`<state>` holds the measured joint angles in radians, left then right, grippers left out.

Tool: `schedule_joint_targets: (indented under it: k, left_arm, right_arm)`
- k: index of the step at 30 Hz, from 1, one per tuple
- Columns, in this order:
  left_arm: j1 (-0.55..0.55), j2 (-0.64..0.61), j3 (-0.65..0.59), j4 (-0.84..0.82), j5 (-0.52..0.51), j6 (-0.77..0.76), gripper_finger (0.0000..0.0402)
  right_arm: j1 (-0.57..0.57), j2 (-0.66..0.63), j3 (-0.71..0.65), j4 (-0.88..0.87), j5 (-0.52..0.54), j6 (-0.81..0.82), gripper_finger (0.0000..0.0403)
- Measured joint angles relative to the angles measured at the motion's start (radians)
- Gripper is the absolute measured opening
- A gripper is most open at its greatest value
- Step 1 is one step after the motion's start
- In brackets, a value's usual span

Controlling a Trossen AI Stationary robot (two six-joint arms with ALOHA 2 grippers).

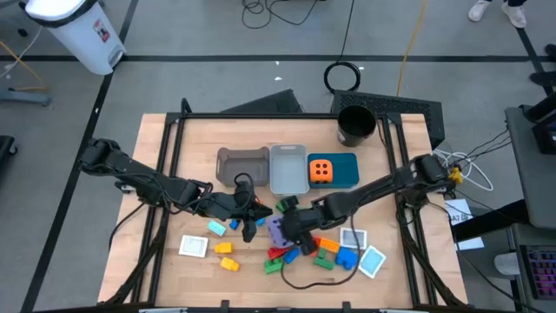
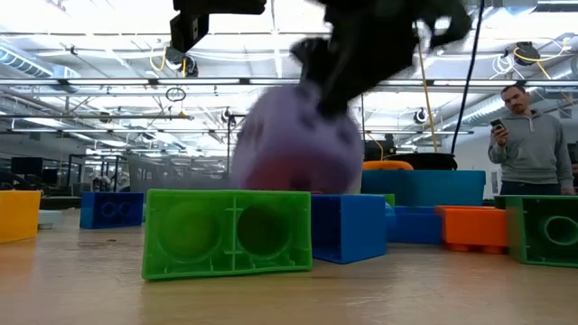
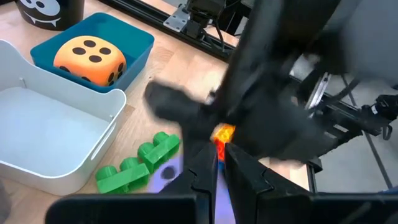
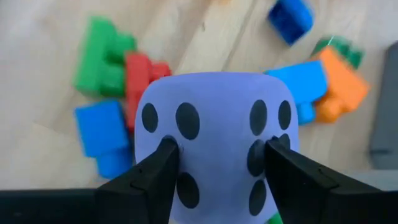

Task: Pick & Place Toys
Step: Put the purple die into the blue bin

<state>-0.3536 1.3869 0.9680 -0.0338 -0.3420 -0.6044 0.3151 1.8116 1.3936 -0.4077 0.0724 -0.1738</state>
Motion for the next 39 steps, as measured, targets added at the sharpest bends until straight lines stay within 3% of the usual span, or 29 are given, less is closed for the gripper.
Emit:
schedule_joint_targets:
  k: [12, 25, 30, 35, 39]
  left_arm:
    - [0.001, 0.000, 0.000, 0.015, 0.000, 0.032, 0.0035]
    - [0.001, 0.000, 0.000, 0.031, -0.001, 0.070, 0.0035]
    - [0.001, 0.000, 0.000, 0.037, -0.001, 0.080, 0.0035]
    - [0.001, 0.000, 0.000, 0.037, -0.001, 0.087, 0.0035]
    - [0.001, 0.000, 0.000, 0.036, -0.001, 0.086, 0.0035]
  right_arm:
    - [0.021, -0.236, 0.005, -0.207, 0.191, 0.075, 0.0168]
    - [-0.016, -0.438, -0.024, -0.651, 0.615, 0.295, 0.0163]
    - [-0.099, -0.553, -0.184, -0.618, 0.657, 0.322, 0.0162]
    - [-0.202, -0.671, -0.408, -0.474, 0.657, 0.291, 0.0161]
    - [-0.256, -0.733, -0.562, -0.338, 0.586, 0.198, 0.0161]
